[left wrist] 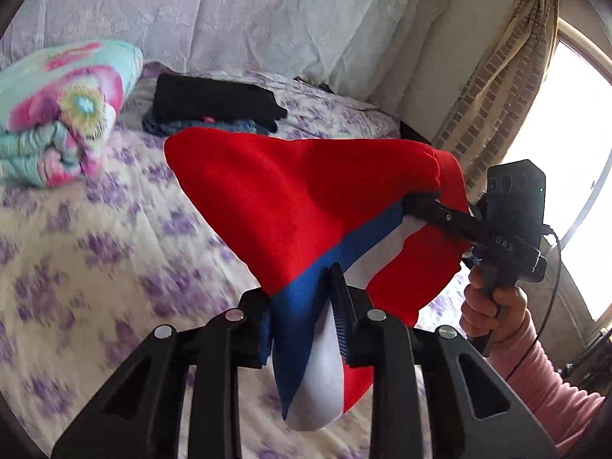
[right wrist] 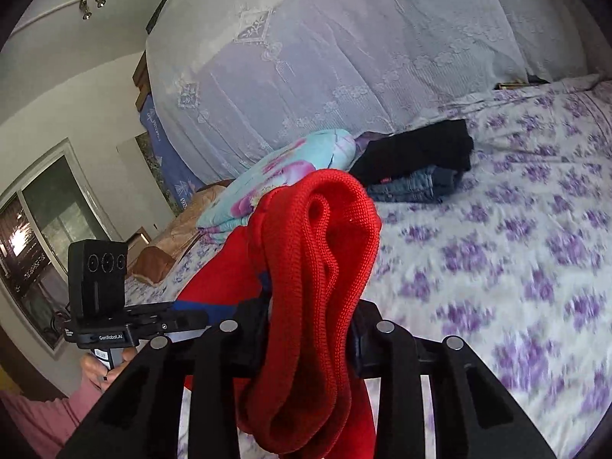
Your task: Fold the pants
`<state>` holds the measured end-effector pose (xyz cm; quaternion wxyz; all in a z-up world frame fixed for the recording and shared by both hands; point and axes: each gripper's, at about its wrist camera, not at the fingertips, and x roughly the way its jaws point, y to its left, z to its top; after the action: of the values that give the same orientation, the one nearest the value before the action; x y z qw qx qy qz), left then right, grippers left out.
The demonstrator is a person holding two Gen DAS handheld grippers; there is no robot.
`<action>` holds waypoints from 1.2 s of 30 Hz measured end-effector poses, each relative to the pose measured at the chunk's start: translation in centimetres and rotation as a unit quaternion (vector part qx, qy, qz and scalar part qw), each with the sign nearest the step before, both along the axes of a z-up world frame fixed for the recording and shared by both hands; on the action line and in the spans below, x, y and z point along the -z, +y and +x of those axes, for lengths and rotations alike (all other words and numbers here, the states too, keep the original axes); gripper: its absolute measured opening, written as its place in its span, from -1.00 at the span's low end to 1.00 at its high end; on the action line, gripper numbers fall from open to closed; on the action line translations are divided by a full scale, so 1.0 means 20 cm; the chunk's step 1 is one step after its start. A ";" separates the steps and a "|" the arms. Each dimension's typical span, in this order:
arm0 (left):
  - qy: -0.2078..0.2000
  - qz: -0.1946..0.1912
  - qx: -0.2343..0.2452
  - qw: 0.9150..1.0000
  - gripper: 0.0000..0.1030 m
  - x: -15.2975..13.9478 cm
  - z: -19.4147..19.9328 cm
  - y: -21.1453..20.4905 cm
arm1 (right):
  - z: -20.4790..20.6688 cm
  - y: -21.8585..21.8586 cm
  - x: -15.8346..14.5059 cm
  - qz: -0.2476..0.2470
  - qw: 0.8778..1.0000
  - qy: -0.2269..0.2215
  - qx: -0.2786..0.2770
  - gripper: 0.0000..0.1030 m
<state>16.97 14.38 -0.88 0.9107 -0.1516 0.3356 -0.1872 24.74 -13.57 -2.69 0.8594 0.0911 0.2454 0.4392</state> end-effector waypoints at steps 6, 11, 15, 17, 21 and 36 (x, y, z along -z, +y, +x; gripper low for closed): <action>0.084 0.035 -0.062 0.994 -0.47 0.38 0.42 0.25 | 0.58 0.33 0.32 -0.057 0.995 0.082 0.022 -0.30; 0.098 -0.009 -0.109 0.989 0.07 0.42 0.37 0.42 | 0.59 0.24 0.41 -0.054 0.989 0.101 0.088 0.15; 0.044 0.076 -0.183 0.979 0.66 0.23 0.19 0.34 | 0.32 0.18 0.25 -0.080 0.986 -0.006 0.143 0.19; 0.030 0.100 -0.195 0.975 0.91 0.15 0.11 0.26 | 0.18 0.21 0.22 -0.090 0.985 -0.035 0.142 0.57; 0.008 0.144 -0.192 0.971 0.91 0.03 -0.06 0.06 | -0.09 0.25 0.20 -0.107 0.983 -0.069 0.133 0.86; 0.000 0.181 -0.203 0.962 0.91 0.24 -0.36 -0.20 | -0.40 0.25 0.42 -0.153 0.972 -0.043 0.176 0.93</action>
<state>9.80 10.38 -5.63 0.9416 -0.0494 0.3265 0.0652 16.82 -8.56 -11.09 0.9366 -0.0187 0.2528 0.2420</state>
